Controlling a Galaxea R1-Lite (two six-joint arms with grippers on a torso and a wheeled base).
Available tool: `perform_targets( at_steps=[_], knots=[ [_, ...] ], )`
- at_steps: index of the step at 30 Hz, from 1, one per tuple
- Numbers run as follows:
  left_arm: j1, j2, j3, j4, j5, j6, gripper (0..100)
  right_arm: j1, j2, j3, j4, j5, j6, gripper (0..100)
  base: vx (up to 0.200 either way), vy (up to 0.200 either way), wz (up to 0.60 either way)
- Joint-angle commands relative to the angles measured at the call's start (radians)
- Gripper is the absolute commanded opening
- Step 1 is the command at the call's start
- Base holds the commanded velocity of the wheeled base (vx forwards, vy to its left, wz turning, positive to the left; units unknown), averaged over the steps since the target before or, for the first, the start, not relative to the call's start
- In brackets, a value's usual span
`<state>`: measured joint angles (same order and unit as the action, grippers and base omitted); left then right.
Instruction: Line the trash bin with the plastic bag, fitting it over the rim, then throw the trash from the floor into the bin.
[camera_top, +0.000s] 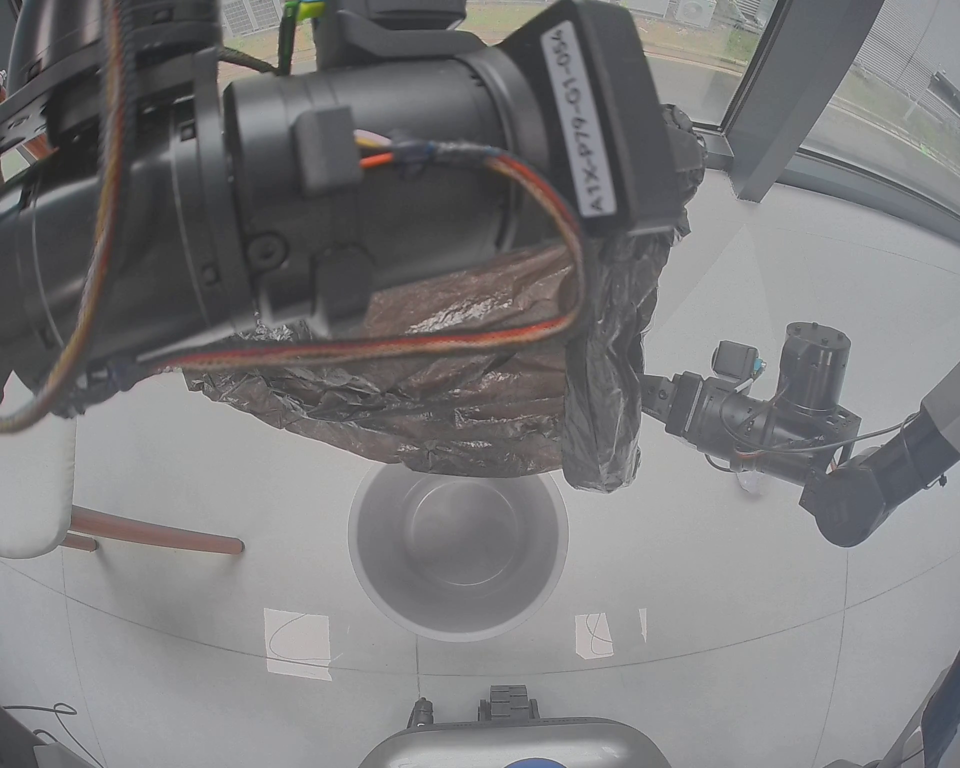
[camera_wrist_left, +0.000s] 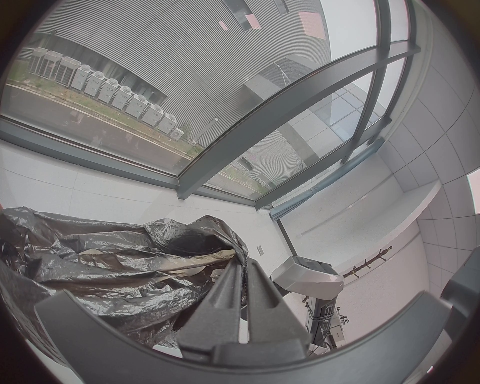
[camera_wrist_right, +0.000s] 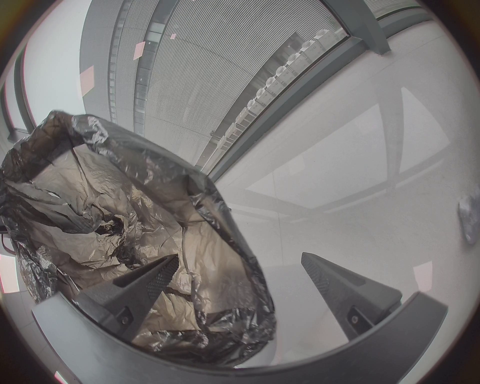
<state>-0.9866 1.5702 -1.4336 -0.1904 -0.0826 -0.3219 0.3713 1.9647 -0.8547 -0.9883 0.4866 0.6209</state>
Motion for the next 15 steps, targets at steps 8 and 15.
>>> perform_targets(
  at_steps=[8,15],
  knots=[
    [0.011,-0.001,0.002,0.0,0.001,-0.002,0,0.024,0.045,-0.007,-0.047,0.003,0.023,0,0.0,0.0,0.0],
    [0.046,-0.006,0.061,0.005,0.004,-0.034,0,0.008,-0.064,0.055,-0.036,-0.003,0.03,0,0.0,0.0,0.0]
  ],
)
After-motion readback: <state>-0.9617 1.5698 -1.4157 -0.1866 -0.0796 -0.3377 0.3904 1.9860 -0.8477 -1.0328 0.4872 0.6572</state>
